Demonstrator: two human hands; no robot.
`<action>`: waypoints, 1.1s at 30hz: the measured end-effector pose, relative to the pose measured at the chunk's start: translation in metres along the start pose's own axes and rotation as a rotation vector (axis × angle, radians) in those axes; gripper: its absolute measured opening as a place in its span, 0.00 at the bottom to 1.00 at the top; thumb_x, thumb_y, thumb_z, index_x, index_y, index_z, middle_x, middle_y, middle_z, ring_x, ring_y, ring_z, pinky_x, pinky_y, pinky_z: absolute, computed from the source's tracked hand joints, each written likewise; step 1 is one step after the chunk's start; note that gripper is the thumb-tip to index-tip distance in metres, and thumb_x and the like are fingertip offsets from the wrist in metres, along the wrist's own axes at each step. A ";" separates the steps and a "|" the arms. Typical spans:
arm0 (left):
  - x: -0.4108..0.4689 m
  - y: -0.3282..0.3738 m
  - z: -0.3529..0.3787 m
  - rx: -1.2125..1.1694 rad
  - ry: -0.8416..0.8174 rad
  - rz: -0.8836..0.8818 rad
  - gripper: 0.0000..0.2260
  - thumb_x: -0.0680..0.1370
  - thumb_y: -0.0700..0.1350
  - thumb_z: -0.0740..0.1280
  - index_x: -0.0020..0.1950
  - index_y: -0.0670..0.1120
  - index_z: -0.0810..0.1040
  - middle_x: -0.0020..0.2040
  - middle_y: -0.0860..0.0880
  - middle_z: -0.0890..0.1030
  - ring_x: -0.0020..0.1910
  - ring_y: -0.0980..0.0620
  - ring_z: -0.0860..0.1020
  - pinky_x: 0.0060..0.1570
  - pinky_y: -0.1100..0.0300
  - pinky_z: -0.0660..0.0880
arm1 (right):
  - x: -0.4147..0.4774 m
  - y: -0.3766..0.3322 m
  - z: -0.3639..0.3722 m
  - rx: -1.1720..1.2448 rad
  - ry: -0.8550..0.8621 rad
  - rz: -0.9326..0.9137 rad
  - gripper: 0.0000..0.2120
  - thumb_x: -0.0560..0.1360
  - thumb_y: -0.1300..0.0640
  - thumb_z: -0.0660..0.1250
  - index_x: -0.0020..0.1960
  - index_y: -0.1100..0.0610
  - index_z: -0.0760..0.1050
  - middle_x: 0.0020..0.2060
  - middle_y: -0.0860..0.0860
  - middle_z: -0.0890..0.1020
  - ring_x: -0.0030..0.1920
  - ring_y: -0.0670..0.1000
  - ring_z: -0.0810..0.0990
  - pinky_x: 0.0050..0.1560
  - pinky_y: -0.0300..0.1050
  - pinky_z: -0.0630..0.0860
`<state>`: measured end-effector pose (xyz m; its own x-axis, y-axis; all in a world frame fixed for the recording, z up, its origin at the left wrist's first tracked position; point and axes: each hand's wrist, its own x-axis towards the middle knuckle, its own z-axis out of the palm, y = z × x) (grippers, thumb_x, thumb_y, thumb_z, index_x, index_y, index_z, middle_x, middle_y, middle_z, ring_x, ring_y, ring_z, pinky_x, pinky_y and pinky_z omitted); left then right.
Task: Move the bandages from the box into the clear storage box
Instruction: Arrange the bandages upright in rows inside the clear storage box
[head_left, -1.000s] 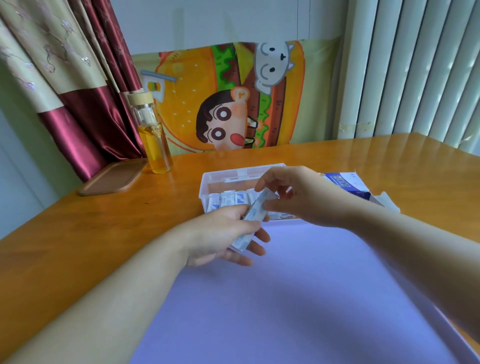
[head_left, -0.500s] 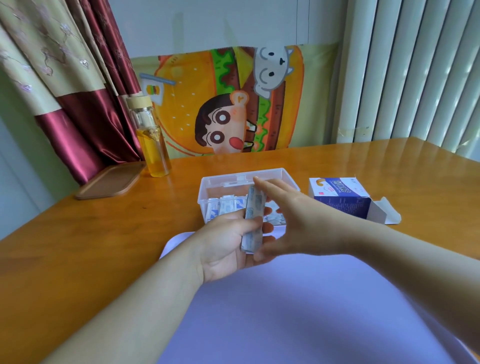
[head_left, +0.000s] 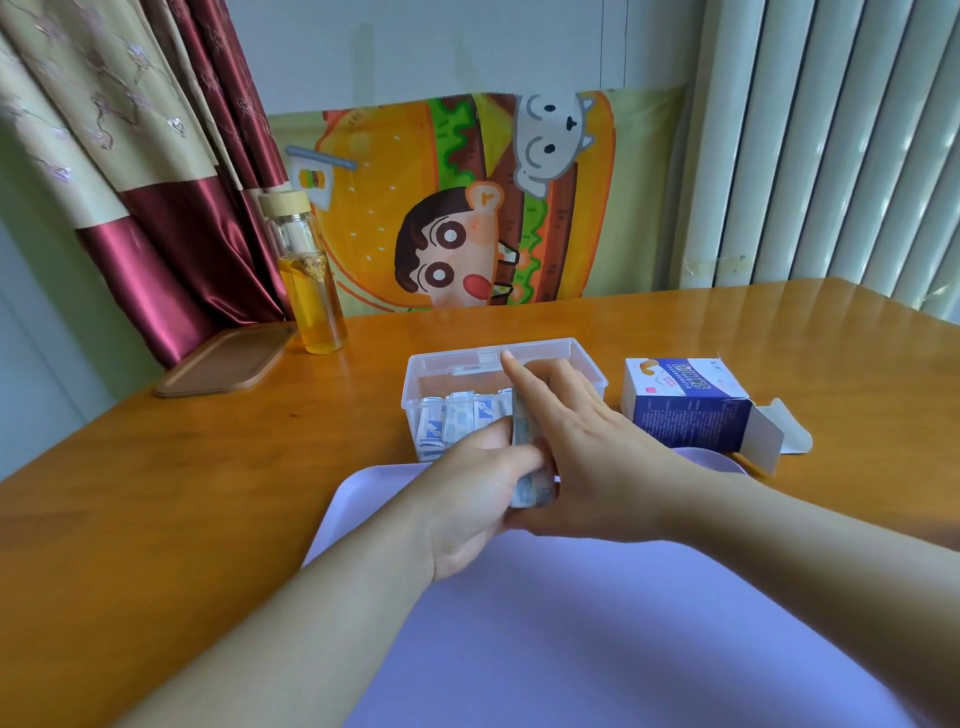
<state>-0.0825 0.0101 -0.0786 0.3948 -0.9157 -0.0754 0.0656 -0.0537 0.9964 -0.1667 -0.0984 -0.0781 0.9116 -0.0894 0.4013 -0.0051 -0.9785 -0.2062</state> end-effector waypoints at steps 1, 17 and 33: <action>0.000 0.000 0.000 0.004 -0.008 0.014 0.14 0.80 0.35 0.56 0.58 0.49 0.77 0.51 0.45 0.82 0.50 0.49 0.80 0.42 0.57 0.76 | 0.000 0.000 -0.001 0.006 -0.005 -0.012 0.59 0.63 0.39 0.75 0.77 0.53 0.38 0.67 0.49 0.58 0.66 0.48 0.60 0.61 0.36 0.64; 0.042 0.059 -0.046 0.451 0.202 0.176 0.08 0.83 0.43 0.56 0.61 0.46 0.69 0.43 0.49 0.76 0.37 0.55 0.77 0.36 0.64 0.76 | 0.100 0.015 -0.048 0.513 0.212 0.311 0.10 0.74 0.63 0.66 0.38 0.50 0.74 0.38 0.52 0.82 0.36 0.46 0.78 0.41 0.40 0.76; 0.091 0.050 -0.089 1.172 0.301 -0.008 0.10 0.80 0.36 0.55 0.49 0.49 0.72 0.48 0.48 0.76 0.48 0.49 0.78 0.40 0.58 0.76 | 0.154 0.049 0.030 0.743 -0.268 0.831 0.14 0.76 0.73 0.60 0.61 0.70 0.71 0.50 0.64 0.81 0.43 0.55 0.80 0.51 0.47 0.79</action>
<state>0.0386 -0.0408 -0.0390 0.6056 -0.7929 0.0678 -0.7398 -0.5296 0.4150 -0.0145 -0.1543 -0.0533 0.7986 -0.5272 -0.2904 -0.4839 -0.2754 -0.8307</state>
